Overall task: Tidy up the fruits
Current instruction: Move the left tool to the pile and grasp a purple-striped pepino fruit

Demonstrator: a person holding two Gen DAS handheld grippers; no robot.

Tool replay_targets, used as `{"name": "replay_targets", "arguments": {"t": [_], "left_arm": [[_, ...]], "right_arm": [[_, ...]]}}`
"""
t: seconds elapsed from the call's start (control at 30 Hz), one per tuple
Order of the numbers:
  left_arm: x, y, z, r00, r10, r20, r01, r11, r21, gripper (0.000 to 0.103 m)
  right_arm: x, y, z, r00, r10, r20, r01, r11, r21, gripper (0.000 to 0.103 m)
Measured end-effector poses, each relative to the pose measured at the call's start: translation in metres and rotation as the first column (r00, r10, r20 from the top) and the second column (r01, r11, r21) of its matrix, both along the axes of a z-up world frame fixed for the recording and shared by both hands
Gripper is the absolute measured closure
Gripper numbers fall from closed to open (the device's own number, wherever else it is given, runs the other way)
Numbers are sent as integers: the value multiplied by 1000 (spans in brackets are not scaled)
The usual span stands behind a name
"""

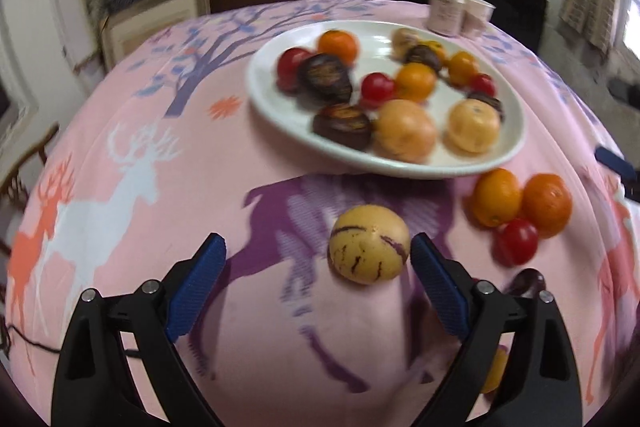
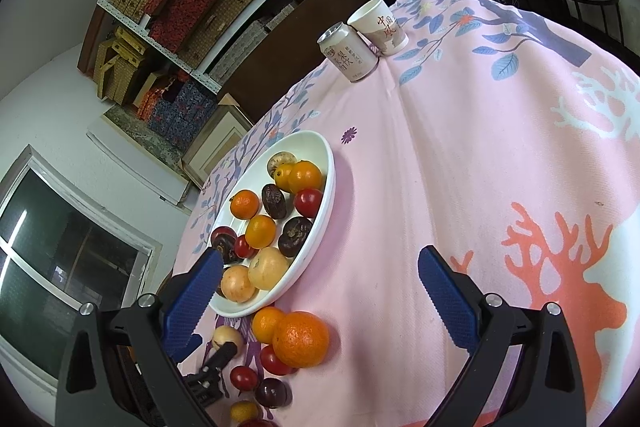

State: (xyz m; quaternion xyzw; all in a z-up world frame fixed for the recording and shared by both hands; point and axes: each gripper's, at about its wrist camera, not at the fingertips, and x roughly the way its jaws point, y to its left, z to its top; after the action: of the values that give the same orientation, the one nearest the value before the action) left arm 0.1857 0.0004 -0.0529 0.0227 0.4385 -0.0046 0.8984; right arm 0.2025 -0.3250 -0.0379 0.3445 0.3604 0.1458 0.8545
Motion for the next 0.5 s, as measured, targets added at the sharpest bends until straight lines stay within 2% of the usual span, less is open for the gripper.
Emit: {"name": "replay_targets", "arguments": {"t": [0.13, 0.33, 0.47, 0.5], "left_arm": [[0, 13, 2, 999, 50, 7, -50, 999, -3, 11], [-4, 5, 7, 999, -16, 35, 17, 999, -44, 13], [0, 3, 2, 1000, -28, 13, 29, 997, -66, 26], [2, 4, 1, 1000, -25, 6, 25, 997, -70, 33]], "right_arm": [[-1, 1, 1, 1000, 6, 2, -6, 1000, 2, 4], [-1, 3, 2, 1000, 17, 6, -16, 1000, -4, 4], [0, 5, 2, 1000, 20, 2, -20, 1000, -8, 4], [0, 5, 2, 1000, 20, 1, -20, 1000, -8, 4]]}}
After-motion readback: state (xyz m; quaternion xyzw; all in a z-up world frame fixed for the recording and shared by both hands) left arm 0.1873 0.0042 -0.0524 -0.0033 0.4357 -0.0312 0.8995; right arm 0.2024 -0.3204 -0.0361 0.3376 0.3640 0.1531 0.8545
